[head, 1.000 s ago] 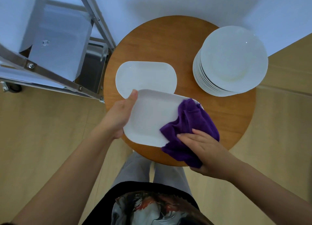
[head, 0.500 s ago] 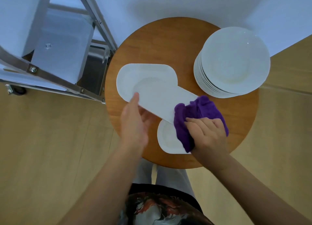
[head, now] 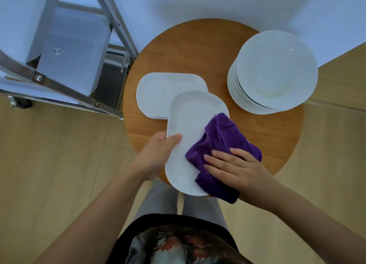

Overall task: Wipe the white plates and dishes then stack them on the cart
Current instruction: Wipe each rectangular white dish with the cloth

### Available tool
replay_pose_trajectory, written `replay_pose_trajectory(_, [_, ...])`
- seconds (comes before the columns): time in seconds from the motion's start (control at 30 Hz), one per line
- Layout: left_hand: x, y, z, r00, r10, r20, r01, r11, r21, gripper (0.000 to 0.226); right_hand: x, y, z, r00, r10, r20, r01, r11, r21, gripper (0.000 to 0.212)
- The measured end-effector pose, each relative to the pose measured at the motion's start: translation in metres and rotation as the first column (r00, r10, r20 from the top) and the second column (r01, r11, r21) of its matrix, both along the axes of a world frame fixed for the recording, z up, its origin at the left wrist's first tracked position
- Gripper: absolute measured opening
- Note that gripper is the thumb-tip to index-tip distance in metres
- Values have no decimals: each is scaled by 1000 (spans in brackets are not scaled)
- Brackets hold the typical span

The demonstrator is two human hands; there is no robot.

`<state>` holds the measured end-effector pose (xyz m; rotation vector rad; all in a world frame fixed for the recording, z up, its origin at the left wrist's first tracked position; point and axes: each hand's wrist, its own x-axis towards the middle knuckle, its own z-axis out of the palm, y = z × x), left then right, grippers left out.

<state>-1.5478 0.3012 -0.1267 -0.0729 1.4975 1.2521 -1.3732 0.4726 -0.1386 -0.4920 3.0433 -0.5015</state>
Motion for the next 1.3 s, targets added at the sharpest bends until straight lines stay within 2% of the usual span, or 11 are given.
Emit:
replay_pose_trajectory(0.13, [-16, 8, 7, 939, -340, 59, 341, 940, -4, 23, -7, 12, 3, 997, 80, 22, -80, 997, 15, 70])
replay_pose_trajectory(0.27, [-29, 10, 7, 870, -473, 139, 479, 878, -7, 23, -16, 22, 9, 997, 35, 64, -36, 999, 19, 73])
replay_pose_trajectory(0.37, [-31, 7, 5, 870, -428, 246, 434, 900, 31, 37, -26, 25, 17, 983, -156, 95, 166, 980, -108, 60])
replay_pose_trajectory(0.43, [-29, 5, 3, 915, -242, 324, 250, 968, 18, 55, -34, 24, 26, 955, -266, 132, 295, 904, -309, 45])
replay_pose_trajectory(0.53, [-29, 6, -3, 924, -114, 364, 141, 989, -47, 76, -41, 23, 36, 841, -358, 407, 539, 622, -568, 34])
replay_pose_trajectory(0.63, [-21, 10, -7, 978, -141, 153, 150, 988, -47, 85, -40, 21, 33, 653, -290, 700, 751, 131, -647, 34])
replay_pose_trajectory(0.73, [-4, 11, -10, 999, -39, 12, 37, 985, 170, 56, -42, 11, 23, 609, -124, 784, 713, -347, -609, 48])
replay_pose_trajectory(0.9, [9, 16, -10, 928, 187, 323, -302, 885, 354, 36, -48, -12, 9, 481, -137, 866, 624, -640, -448, 40])
replay_pose_trajectory(1.03, [12, 15, -4, 923, 195, 331, -314, 880, 356, 33, -48, -13, 5, 291, -418, 861, 581, -638, -506, 13])
replay_pose_trajectory(1.13, [5, 8, 3, 955, 122, 272, -200, 939, 281, 36, -49, 2, 14, 315, -563, 764, 552, -546, -630, 6])
replay_pose_trajectory(1.3, [17, 16, 23, 995, -56, 77, 38, 976, 212, 34, -74, 15, 27, 420, -637, 646, 764, -137, -631, 21])
